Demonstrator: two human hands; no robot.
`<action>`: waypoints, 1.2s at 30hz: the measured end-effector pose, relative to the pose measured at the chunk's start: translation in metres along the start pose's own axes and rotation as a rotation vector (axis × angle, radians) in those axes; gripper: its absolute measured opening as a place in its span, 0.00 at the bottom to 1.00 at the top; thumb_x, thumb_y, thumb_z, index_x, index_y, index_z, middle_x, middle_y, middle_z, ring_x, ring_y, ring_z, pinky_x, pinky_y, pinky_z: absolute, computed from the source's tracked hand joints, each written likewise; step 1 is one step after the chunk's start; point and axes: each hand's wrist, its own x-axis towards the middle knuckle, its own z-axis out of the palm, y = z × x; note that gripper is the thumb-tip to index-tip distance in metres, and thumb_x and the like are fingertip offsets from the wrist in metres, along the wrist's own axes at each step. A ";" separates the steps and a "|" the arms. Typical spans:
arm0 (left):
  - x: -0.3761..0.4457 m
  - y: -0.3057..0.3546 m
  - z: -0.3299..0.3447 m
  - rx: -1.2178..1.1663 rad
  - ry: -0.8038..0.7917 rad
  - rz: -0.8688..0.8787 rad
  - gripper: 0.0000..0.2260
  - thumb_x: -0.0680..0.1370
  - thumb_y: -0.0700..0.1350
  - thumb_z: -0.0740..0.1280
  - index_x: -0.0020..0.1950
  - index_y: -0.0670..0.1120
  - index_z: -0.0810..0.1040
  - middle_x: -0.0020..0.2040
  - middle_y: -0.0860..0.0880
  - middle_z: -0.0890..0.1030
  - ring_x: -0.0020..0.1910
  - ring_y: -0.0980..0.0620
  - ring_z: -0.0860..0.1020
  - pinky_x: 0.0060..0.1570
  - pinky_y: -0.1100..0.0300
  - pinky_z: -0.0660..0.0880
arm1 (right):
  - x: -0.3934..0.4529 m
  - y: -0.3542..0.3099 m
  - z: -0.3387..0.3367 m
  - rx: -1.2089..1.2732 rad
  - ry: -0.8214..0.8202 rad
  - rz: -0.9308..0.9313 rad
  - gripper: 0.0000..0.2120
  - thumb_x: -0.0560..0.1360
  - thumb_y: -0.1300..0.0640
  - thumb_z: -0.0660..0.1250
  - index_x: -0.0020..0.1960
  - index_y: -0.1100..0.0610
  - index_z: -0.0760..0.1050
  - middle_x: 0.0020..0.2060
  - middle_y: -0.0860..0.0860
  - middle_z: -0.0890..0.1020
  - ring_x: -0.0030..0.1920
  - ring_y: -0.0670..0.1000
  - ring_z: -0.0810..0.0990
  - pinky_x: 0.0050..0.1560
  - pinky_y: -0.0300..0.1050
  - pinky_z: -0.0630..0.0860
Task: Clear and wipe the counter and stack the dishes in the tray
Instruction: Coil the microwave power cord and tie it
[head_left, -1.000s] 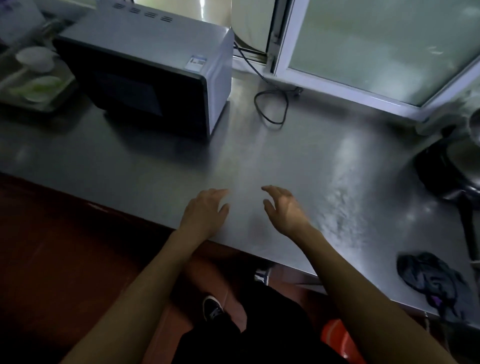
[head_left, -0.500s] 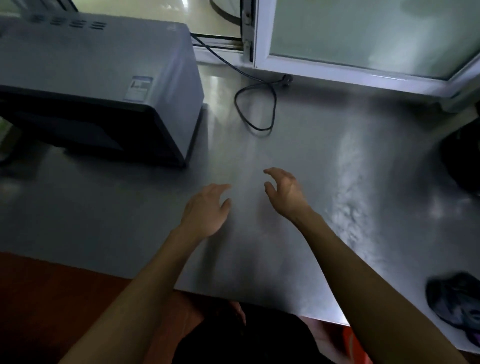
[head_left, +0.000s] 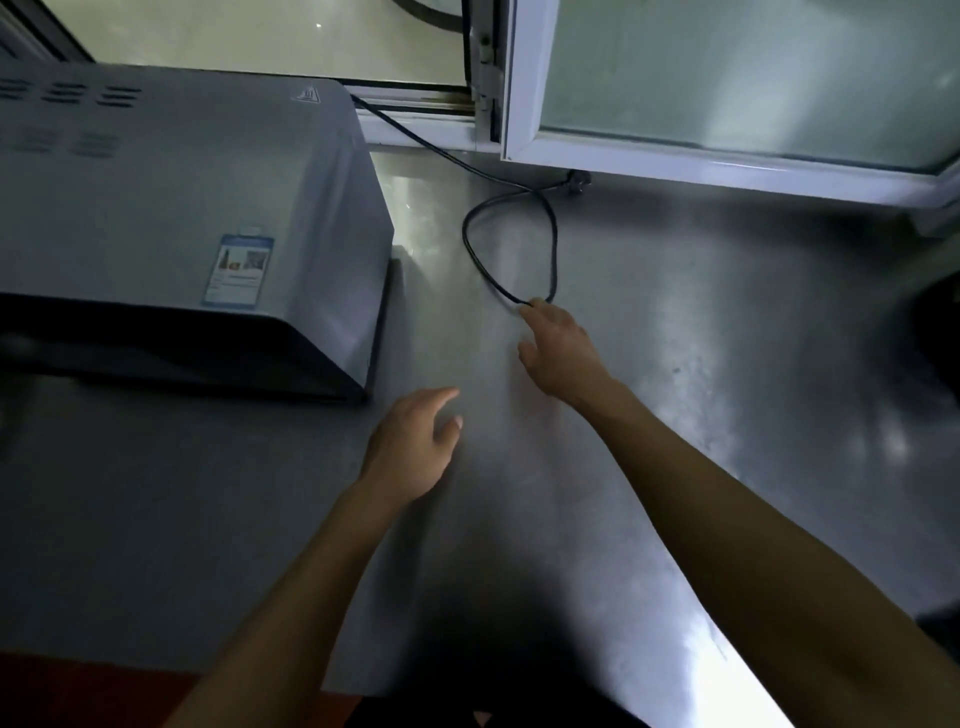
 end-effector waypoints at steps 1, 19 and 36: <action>0.008 -0.003 -0.001 -0.009 -0.002 0.014 0.18 0.80 0.49 0.66 0.70 0.46 0.75 0.67 0.48 0.78 0.66 0.47 0.74 0.66 0.51 0.72 | 0.008 -0.004 0.001 -0.024 -0.001 0.010 0.25 0.80 0.58 0.61 0.76 0.59 0.62 0.77 0.57 0.62 0.75 0.59 0.62 0.71 0.58 0.63; 0.067 -0.036 -0.006 -0.094 -0.016 0.046 0.18 0.80 0.47 0.66 0.70 0.45 0.75 0.67 0.47 0.78 0.66 0.48 0.75 0.67 0.51 0.72 | 0.025 -0.014 0.042 -0.123 0.005 0.149 0.19 0.79 0.59 0.58 0.70 0.55 0.72 0.59 0.57 0.76 0.60 0.60 0.73 0.59 0.55 0.67; 0.042 -0.014 0.031 -0.020 -0.018 0.034 0.13 0.80 0.42 0.63 0.64 0.44 0.78 0.63 0.45 0.79 0.62 0.46 0.75 0.64 0.52 0.72 | -0.100 0.011 0.070 -0.061 0.020 0.072 0.07 0.76 0.54 0.69 0.52 0.51 0.83 0.46 0.51 0.80 0.54 0.56 0.75 0.54 0.53 0.61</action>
